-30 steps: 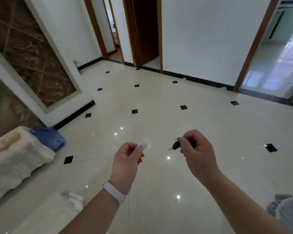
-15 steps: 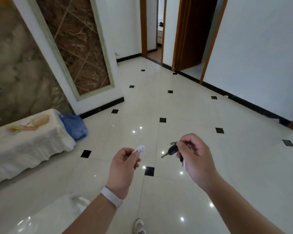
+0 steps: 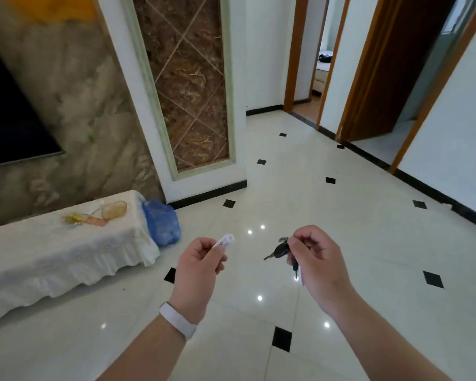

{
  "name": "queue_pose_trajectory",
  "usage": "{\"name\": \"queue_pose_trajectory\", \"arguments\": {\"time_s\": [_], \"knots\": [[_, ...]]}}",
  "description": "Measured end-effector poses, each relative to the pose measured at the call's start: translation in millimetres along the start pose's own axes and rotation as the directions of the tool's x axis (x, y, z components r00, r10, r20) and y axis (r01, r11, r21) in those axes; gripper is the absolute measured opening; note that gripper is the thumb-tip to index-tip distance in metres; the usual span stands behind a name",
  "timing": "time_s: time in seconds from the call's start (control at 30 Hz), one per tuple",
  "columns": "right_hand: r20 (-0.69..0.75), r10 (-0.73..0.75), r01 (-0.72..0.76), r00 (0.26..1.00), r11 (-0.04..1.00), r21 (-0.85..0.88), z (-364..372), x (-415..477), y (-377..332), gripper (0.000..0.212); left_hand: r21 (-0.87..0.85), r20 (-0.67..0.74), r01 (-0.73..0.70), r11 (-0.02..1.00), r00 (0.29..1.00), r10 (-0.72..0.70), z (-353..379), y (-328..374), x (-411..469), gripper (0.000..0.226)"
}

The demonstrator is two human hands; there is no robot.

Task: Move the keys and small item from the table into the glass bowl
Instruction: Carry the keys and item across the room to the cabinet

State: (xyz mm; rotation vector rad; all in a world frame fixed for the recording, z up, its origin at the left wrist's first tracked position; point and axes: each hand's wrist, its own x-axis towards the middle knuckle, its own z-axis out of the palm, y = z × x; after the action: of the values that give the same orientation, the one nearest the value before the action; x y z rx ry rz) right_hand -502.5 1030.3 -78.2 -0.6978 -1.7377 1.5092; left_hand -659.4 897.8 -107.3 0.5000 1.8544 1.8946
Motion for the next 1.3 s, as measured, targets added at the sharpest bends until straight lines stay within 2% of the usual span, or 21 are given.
{"name": "queue_pose_trajectory", "arguments": {"time_s": [0.23, 0.4, 0.57, 0.7, 0.83, 1.0, 1.17, 1.3], "knots": [[0.142, 0.051, -0.059, 0.988, 0.997, 0.053, 54.5, 113.1, 38.1, 0.021, 0.008, -0.141, 0.045, 0.999, 0.989, -0.043, -16.6, -9.1, 99.3, 0.014], [0.255, 0.066, -0.087, 0.965, 0.994, 0.073, 100.8, 224.0, 64.5, 0.022, 0.004, -0.273, 0.066, 0.998, 0.96, -0.063, -21.7, -9.0, 193.0, 0.009], [0.413, 0.056, -0.1, 0.909, 0.991, 0.087, 147.9, 329.9, 69.5, 0.011, 0.015, -0.389, 0.073, 0.997, 0.919, -0.062, -29.4, 5.8, 273.0, 0.024], [0.519, 0.015, -0.035, 0.855, 0.999, 0.028, 190.8, 397.1, 71.9, 0.011, 0.045, -0.508, 0.07, 0.997, 0.861, -0.038, -45.7, 20.2, 325.1, 0.013], [0.609, 0.031, -0.073, 0.792, 0.996, 0.044, 236.3, 432.5, 77.7, 0.009, 0.072, -0.541, 0.049, 0.996, 0.841, -0.002, -65.3, 29.1, 355.6, 0.01], [0.651, 0.034, -0.066, 0.758, 0.998, 0.024, 296.0, 473.0, 91.6, 0.01, 0.04, -0.632, 0.055, 0.998, 0.775, -0.017, -103.3, 21.4, 408.6, 0.009], [0.671, 0.071, -0.072, 0.738, 0.997, -0.027, 362.9, 507.6, 110.5, 0.009, -0.035, -0.624, 0.048, 0.998, 0.779, -0.06, -148.7, 2.4, 468.8, 0.008], [0.657, 0.08, -0.046, 0.75, 0.997, -0.07, 430.6, 541.4, 116.4, 0.013, -0.074, -0.64, 0.05, 0.996, 0.764, -0.086, -199.5, -3.7, 528.4, 0.006]]}}
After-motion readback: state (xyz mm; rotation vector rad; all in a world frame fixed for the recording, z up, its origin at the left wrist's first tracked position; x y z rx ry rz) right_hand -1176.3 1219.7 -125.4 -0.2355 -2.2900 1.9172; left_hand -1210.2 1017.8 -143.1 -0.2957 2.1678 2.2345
